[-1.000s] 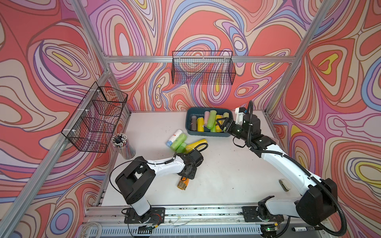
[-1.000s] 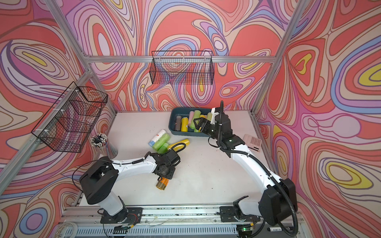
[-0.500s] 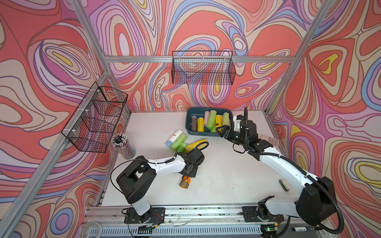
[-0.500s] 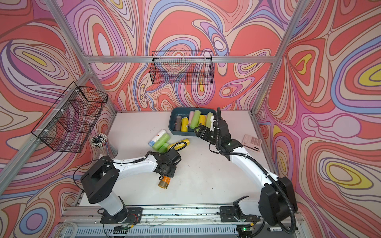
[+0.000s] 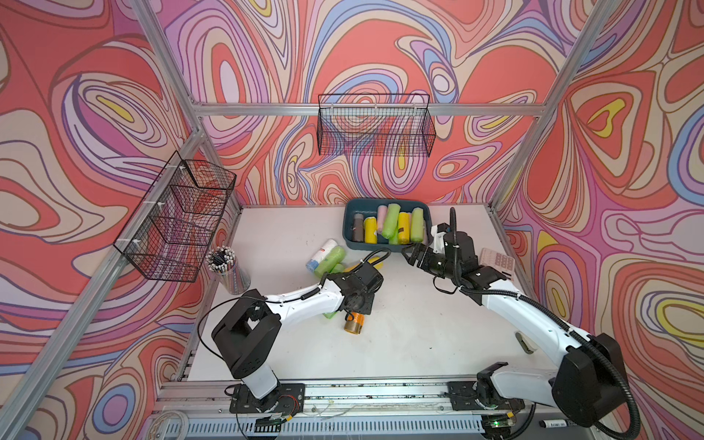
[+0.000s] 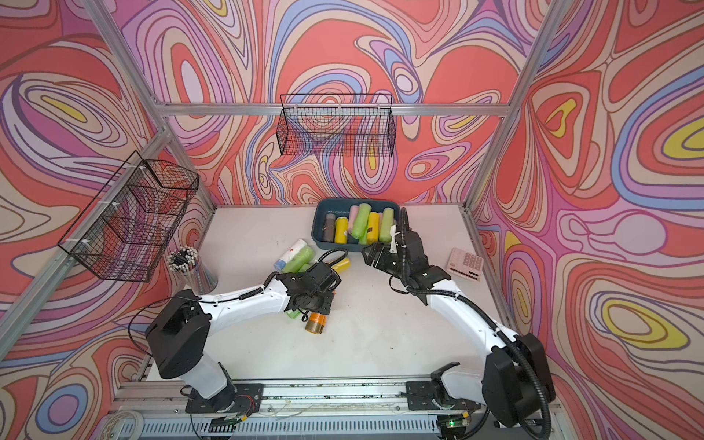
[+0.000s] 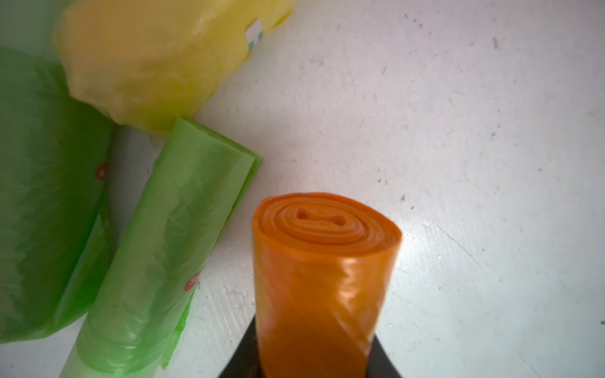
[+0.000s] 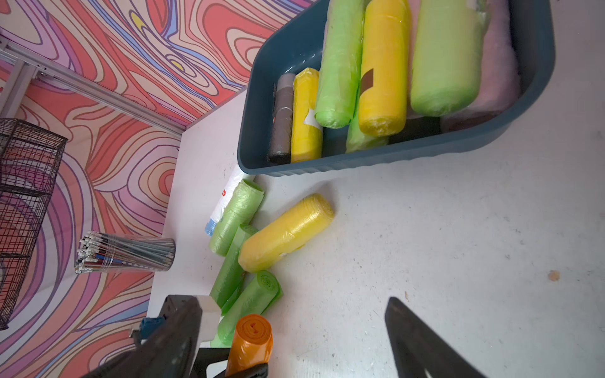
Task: Put the roll of trash bags into the storage box
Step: Pick up the roll of trash bags from the center of the board, then place the roll of trash bags in the storage box.
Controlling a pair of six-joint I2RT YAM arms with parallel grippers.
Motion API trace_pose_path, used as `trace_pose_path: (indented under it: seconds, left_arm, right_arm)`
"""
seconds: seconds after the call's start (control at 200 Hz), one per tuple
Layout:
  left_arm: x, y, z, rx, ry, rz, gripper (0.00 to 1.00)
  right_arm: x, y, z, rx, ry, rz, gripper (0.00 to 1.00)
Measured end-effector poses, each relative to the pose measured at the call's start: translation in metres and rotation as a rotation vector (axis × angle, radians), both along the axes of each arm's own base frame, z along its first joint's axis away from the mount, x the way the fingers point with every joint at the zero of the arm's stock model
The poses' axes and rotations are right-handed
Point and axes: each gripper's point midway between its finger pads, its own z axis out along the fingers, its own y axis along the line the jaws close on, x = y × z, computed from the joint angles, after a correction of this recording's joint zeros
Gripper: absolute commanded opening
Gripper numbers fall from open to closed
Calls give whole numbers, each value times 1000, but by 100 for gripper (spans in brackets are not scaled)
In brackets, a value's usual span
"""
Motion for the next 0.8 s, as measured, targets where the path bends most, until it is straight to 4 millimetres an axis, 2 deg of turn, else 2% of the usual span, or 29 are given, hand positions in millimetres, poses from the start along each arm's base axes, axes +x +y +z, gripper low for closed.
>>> trace_pose_path:
  seconds: [0.185, 0.456, 0.601, 0.796]
  left_arm:
    - [12, -12, 14, -56, -43, 4, 27]
    - [34, -14, 28, -124, -81, 28, 27]
    - [45, -19, 43, -169, -121, 30, 27]
    - [60, -33, 68, -226, -195, 12, 27]
  right_arm:
    - [-8, -3, 1, -8, -3, 5, 90]
    - [-20, -8, 9, -5, -19, 5, 90]
    - [-23, -10, 14, -1, -30, 4, 90]
    - [-25, -11, 10, -7, -19, 2, 90]
